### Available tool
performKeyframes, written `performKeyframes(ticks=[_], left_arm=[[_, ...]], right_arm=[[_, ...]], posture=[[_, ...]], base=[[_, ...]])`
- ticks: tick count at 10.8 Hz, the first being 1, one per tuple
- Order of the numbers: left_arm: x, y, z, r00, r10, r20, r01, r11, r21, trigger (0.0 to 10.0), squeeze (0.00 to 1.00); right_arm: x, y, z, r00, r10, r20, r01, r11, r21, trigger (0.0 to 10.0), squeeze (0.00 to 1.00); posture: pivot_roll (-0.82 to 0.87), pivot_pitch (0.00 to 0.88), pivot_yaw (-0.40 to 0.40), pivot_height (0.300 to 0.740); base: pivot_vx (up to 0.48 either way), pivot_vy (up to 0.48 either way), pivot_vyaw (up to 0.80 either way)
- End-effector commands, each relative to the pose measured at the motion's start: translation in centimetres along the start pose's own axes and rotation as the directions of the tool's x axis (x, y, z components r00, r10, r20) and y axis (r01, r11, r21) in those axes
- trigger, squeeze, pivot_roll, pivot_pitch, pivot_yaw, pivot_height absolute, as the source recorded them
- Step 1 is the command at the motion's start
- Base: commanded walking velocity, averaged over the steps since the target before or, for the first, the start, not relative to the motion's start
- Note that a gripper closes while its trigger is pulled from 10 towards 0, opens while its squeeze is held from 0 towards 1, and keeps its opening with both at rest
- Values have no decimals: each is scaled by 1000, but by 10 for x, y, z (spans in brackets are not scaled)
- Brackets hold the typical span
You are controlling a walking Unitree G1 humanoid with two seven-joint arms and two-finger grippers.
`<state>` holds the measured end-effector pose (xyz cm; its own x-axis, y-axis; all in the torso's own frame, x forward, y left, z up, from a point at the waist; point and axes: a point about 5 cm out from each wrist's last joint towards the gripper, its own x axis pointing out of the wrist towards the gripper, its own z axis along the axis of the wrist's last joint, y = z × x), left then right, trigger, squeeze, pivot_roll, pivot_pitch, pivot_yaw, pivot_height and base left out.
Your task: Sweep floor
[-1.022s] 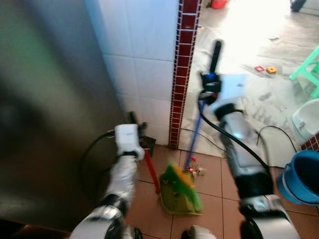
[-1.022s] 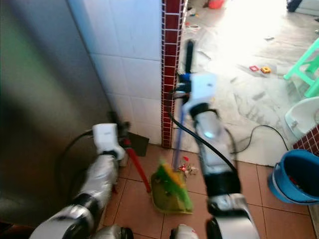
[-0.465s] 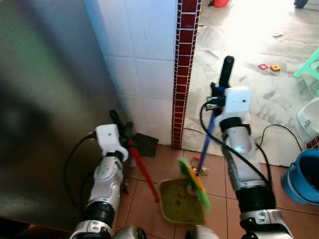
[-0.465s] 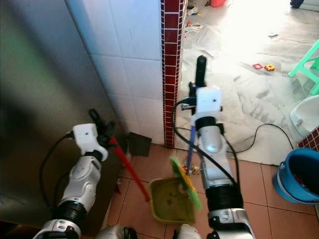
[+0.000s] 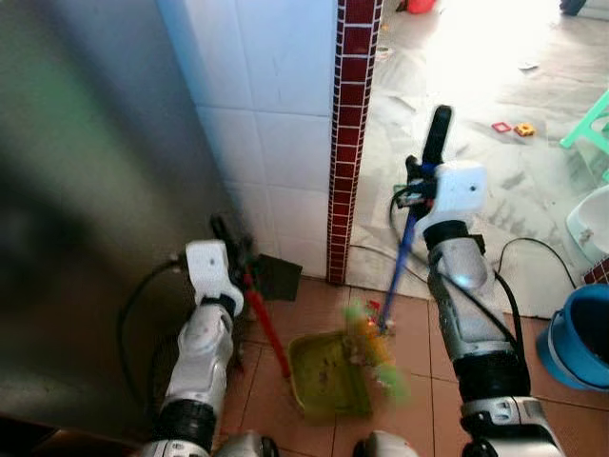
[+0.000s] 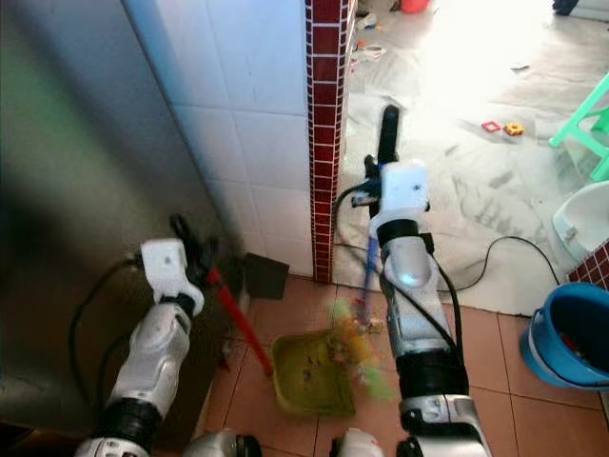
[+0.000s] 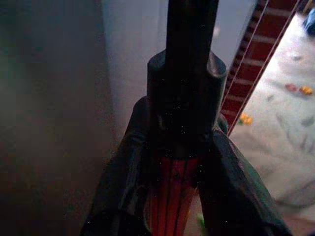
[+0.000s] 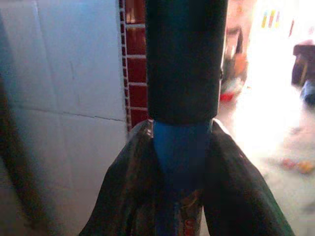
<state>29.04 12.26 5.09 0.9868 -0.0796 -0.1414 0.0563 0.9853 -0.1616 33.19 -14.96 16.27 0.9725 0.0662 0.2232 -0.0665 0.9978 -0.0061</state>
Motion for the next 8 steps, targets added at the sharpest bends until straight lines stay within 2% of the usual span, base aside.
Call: performKeyframes(ticks=[1, 2, 3, 5, 6, 7, 8], left_arm=[[2, 2, -4, 998, 10, -56, -7, 999, 49, 10000, 0], [4, 5, -14, 989, 36, -145, -25, 997, 79, 10000, 0], [5, 5, -19, 982, 44, -181, -25, 994, 106, 10000, 0], [11, 0, -17, 982, 36, -185, -12, 991, 131, 10000, 0], [12, -2, -19, 979, 24, -201, 2, 992, 126, 10000, 0], [11, -4, -22, 976, 14, -218, 15, 991, 129, 10000, 0], [11, -6, -23, 975, -2, -221, 31, 991, 131, 10000, 0]], right_arm=[[14, 9, 23, 998, 21, 57, -29, 990, 136, 10000, 0], [20, 12, 28, 998, 47, 52, -55, 985, 163, 10000, 0], [23, 12, 37, 995, 61, 78, -74, 981, 178, 10000, 0], [28, 6, 66, 971, 108, 212, -116, 993, 25, 10000, 0], [30, -3, 82, 950, 94, 297, -67, 993, -100, 10000, 0], [31, -10, 84, 944, 80, 319, -21, 983, -183, 10000, 0], [30, -18, 73, 957, 64, 285, -3, 978, -211, 10000, 0]], posture=[[-124, 0, 91, 740], [-126, 0, 89, 740], [-126, 0, 88, 740], [-134, 0, 86, 740], [-139, 0, 87, 740], [-138, 0, 86, 740], [-133, 0, 83, 740]], base=[[0, 0, 0], [0, 0, 0], [0, 0, 0], [0, 0, 0], [0, 0, 0], [0, 0, 0], [0, 0, 0]])
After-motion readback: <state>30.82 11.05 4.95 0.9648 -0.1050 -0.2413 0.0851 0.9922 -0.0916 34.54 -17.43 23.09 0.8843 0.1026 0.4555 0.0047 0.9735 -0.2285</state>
